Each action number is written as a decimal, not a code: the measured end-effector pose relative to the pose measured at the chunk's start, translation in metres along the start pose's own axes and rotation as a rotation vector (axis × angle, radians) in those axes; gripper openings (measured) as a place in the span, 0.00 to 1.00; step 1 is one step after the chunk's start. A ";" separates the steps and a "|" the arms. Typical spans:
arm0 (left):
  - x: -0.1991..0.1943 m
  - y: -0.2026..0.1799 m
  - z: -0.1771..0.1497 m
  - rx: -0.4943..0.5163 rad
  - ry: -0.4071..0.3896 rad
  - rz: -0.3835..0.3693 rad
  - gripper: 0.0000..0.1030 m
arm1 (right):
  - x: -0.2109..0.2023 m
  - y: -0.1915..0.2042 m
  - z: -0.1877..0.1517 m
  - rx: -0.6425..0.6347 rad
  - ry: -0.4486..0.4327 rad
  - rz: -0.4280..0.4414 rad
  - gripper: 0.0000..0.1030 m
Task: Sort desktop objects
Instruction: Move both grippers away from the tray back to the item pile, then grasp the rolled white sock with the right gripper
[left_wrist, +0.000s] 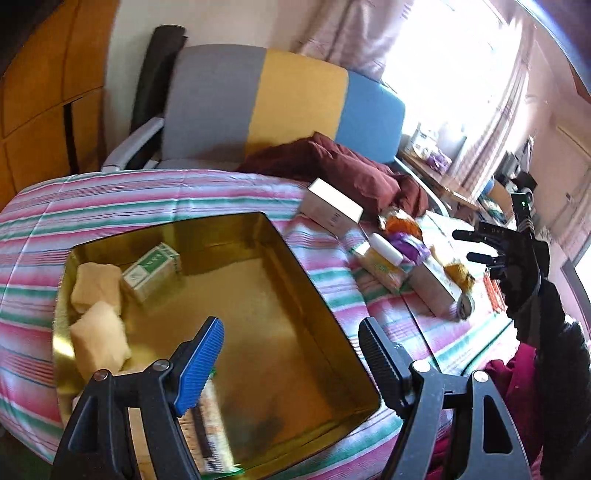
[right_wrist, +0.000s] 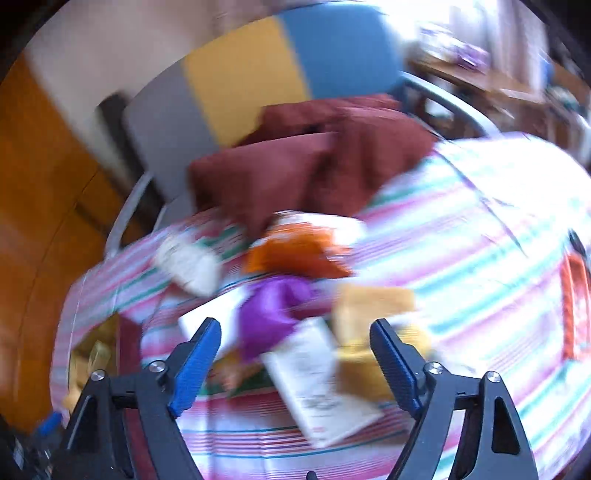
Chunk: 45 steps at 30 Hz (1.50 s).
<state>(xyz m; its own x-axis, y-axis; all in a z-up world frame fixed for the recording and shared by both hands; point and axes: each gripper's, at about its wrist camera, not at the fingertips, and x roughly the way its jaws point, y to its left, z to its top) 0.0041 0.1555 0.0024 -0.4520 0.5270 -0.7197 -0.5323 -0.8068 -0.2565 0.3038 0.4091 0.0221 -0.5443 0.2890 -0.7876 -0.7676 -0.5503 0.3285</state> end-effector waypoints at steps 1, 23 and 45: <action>0.003 -0.004 0.000 0.012 0.008 -0.003 0.75 | -0.001 -0.017 0.001 0.053 -0.008 -0.016 0.79; 0.089 -0.130 0.058 0.264 0.093 -0.134 0.74 | 0.012 -0.133 -0.016 0.393 0.210 -0.062 0.65; 0.182 -0.269 0.054 0.595 0.206 -0.289 0.69 | 0.011 -0.139 -0.021 0.364 0.228 -0.112 0.54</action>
<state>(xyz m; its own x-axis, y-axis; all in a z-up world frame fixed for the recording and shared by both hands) 0.0266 0.4826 -0.0250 -0.1187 0.5900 -0.7986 -0.9396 -0.3269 -0.1018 0.4115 0.4728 -0.0434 -0.3933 0.1287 -0.9104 -0.9092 -0.2016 0.3643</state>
